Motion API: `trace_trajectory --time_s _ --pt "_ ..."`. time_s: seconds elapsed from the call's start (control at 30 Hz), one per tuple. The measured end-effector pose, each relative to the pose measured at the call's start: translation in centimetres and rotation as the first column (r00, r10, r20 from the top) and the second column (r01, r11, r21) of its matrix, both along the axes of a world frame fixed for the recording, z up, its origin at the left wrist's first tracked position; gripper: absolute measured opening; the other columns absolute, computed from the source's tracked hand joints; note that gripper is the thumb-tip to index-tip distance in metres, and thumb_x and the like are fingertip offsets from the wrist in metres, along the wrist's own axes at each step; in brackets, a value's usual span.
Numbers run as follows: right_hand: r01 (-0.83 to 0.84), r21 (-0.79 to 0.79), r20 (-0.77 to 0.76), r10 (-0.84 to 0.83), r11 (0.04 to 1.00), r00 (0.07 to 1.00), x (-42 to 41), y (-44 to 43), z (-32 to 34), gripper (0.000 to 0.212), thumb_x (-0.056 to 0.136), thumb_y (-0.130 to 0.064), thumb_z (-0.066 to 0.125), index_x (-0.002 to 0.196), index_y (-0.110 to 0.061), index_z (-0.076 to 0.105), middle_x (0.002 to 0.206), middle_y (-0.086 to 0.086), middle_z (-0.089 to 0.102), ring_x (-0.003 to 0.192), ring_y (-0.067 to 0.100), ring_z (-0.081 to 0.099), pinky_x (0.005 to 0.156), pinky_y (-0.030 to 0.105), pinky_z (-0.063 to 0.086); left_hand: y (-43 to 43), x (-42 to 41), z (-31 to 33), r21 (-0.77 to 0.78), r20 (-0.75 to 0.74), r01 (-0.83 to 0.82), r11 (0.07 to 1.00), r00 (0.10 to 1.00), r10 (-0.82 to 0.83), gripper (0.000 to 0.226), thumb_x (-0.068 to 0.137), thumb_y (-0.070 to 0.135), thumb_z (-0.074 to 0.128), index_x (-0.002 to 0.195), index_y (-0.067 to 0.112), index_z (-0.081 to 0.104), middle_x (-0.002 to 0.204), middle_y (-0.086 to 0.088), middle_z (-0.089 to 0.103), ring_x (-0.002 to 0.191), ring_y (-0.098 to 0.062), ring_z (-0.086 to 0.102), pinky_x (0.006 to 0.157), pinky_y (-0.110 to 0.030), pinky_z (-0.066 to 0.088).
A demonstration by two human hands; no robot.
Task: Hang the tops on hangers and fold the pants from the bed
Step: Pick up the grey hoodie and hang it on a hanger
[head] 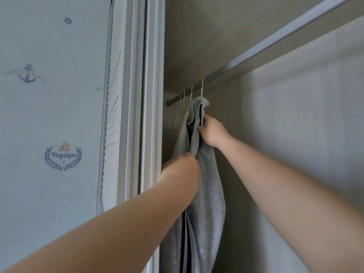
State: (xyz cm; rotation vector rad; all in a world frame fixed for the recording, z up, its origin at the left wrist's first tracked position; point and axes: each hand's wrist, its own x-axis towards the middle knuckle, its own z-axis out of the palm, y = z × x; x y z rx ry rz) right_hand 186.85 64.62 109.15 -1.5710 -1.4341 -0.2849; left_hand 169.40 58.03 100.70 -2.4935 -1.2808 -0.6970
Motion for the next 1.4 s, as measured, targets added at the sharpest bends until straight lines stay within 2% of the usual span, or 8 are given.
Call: trace_trajectory --time_s 0.2,0.4,0.5,0.7,0.87,1.1,1.27,1.4 --pt "-0.060 0.095 -0.074 0.067 0.994 0.995 0.5 -4.0 -3.6 0.054 0.101 -0.040 0.052 0.152 -0.030 0.038 0.147 0.006 0.052 0.135 0.025 0.048 0.107 0.038 0.041 -2.2 -1.1 -2.1 0.099 -0.039 0.089 0.991 0.996 -0.085 0.031 0.097 0.010 0.051 0.127 0.007 0.045 0.120 -0.010 0.056 0.106 -0.029 0.061 0.071 -0.035 0.043" --pt "-0.052 0.081 0.180 0.037 0.995 0.983 -1.4 -11.3 -10.0 0.053 0.105 -0.045 0.040 0.155 -0.034 0.031 0.162 -0.010 0.030 0.152 0.015 0.018 0.124 0.046 0.018 -4.1 -6.2 -6.5 0.292 -0.046 0.326 0.899 0.944 -0.328 0.043 0.100 0.039 0.047 0.138 0.019 0.047 0.143 -0.001 0.046 0.133 -0.023 0.043 0.106 -0.037 0.044" --pt "-0.016 -0.022 0.266 0.022 1.000 0.964 -4.4 -14.8 -13.4 0.063 0.094 -0.067 0.025 0.154 -0.049 0.020 0.164 -0.023 0.014 0.153 0.008 0.002 0.124 0.043 0.007 -5.5 -10.7 -8.9 0.348 -0.071 0.365 0.864 0.929 -0.364 0.051 0.095 0.044 0.045 0.138 0.017 0.054 0.146 -0.005 0.051 0.135 -0.028 0.046 0.107 -0.043 0.046" --pt "-0.106 -0.199 0.363 0.174 0.974 0.915 -14.2 -18.9 -20.7 0.064 0.090 -0.074 0.015 0.152 -0.059 0.006 0.162 -0.031 -0.006 0.151 0.004 -0.017 0.124 0.048 0.000 -8.6 -22.4 -15.8 0.268 0.016 0.228 0.936 0.970 -0.241 0.062 0.096 0.054 0.041 0.147 0.019 0.047 0.157 -0.007 0.040 0.146 -0.035 0.034 0.112 -0.052 0.037" --pt "-0.287 -0.319 0.360 0.396 0.903 0.845 -25.8 -20.3 -27.5 0.062 0.092 -0.075 0.015 0.150 -0.060 0.002 0.163 -0.028 -0.008 0.152 0.007 -0.019 0.124 0.045 -0.002 -12.6 -34.1 -22.9 0.046 0.086 0.001 0.999 0.996 -0.005 0.073 0.096 0.069 0.022 0.159 0.032 0.019 0.169 0.001 0.008 0.156 -0.025 -0.006 0.124 -0.053 0.007" --pt "-0.534 -0.492 0.261 0.702 0.687 0.663 -45.0 -24.6 -37.8 0.066 0.092 -0.074 0.015 0.154 -0.052 0.005 0.161 -0.030 -0.008 0.151 0.005 -0.018 0.124 0.047 0.001 -23.3 -51.2 -33.4 -0.252 0.097 -0.361 0.898 0.914 0.395 0.080 0.092 0.079 0.013 0.160 0.036 0.014 0.169 0.003 0.002 0.155 -0.025 -0.010 0.123 -0.053 -0.002" --pt "-0.669 -0.624 0.084 0.886 0.404 0.456 -58.7 -29.7 -45.6 0.066 0.091 -0.071 0.019 0.154 -0.054 0.008 0.161 -0.033 -0.007 0.151 0.001 -0.018 0.124 0.046 -0.002 -33.7 -62.2 -40.7 -0.437 0.090 -0.584 0.684 0.728 0.679 0.085 0.082 0.083 0.008 0.157 0.046 -0.003 0.165 0.012 -0.019 0.147 -0.012 -0.032 0.120 -0.046 -0.017" --pt "-0.693 -0.699 -0.047 0.956 0.176 0.290 -68.3 -34.5 -50.6 0.063 0.095 -0.066 0.027 0.155 -0.050 0.013 0.165 -0.024 0.003 0.153 0.006 -0.011 0.124 0.046 0.000 -42.7 -68.8 -45.0 -0.565 0.060 -0.688 0.455 0.516 0.854 0.088 0.079 0.086 0.007 0.157 0.046 0.000 0.166 0.012 -0.016 0.152 -0.017 -0.021 0.123 -0.048 -0.009"
